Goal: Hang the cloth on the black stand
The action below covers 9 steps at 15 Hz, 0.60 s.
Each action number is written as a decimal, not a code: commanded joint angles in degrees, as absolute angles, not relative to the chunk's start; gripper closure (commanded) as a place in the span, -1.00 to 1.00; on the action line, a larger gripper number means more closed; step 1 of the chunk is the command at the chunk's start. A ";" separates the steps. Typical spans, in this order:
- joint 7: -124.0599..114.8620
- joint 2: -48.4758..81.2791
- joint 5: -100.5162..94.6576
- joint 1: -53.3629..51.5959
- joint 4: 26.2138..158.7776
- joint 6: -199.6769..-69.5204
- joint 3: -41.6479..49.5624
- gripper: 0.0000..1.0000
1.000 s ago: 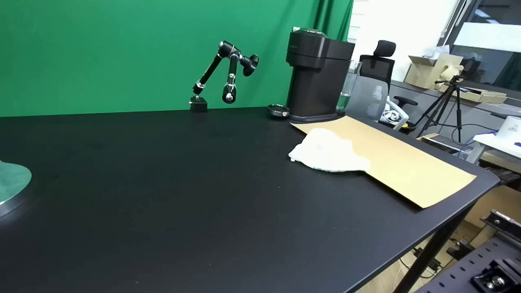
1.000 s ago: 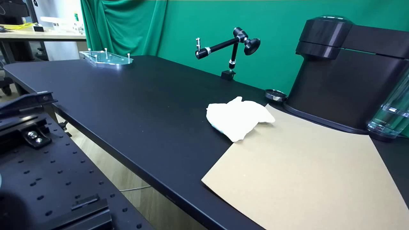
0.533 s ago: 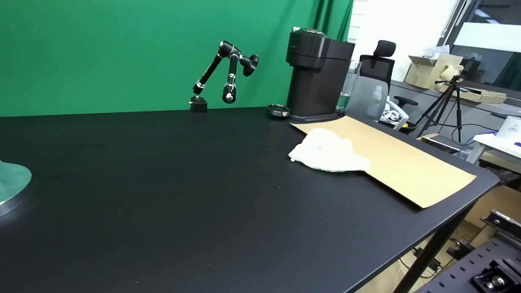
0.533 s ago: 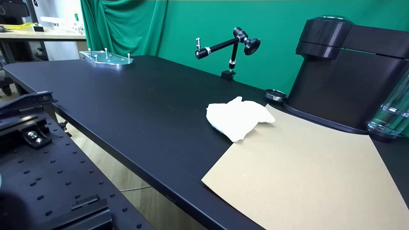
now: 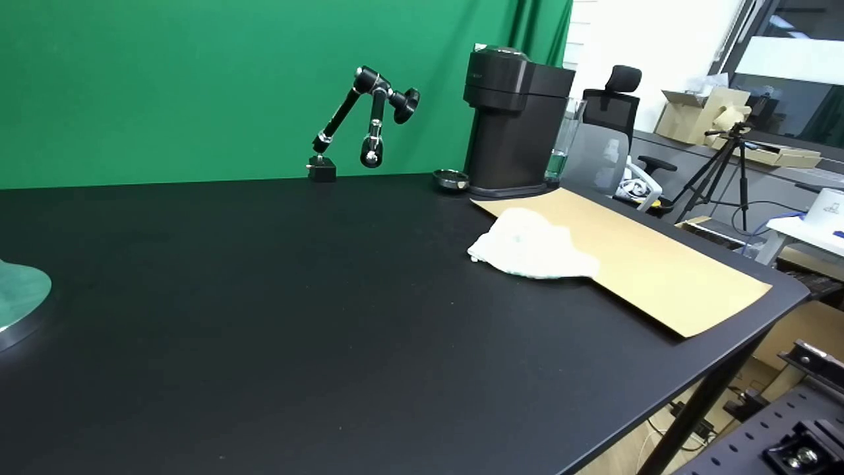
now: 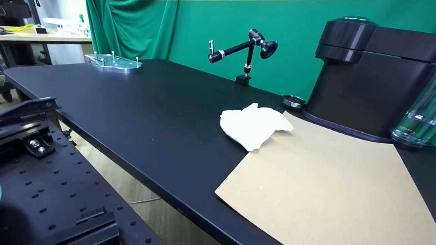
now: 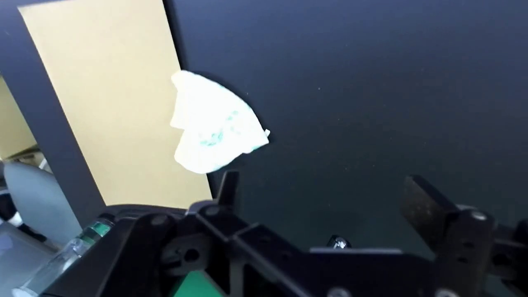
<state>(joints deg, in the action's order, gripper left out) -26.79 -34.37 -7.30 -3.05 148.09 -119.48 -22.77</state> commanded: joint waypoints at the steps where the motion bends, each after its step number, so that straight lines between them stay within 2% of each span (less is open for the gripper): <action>1: -14.59 -33.04 -10.21 -3.15 151.86 -130.37 -13.28 -1.00; 6: 6.85 -30.40 -7.66 -1.48 155.30 -139.23 2.05 -1.00; 8: 9.13 -29.02 -7.56 1.22 154.97 -138.02 5.24 -1.00; 9: 7.32 -29.80 -7.60 0.20 154.83 -137.95 2.77 -1.00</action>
<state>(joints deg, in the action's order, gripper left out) 7.10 -29.76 -7.99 -0.21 154.91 -138.10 3.30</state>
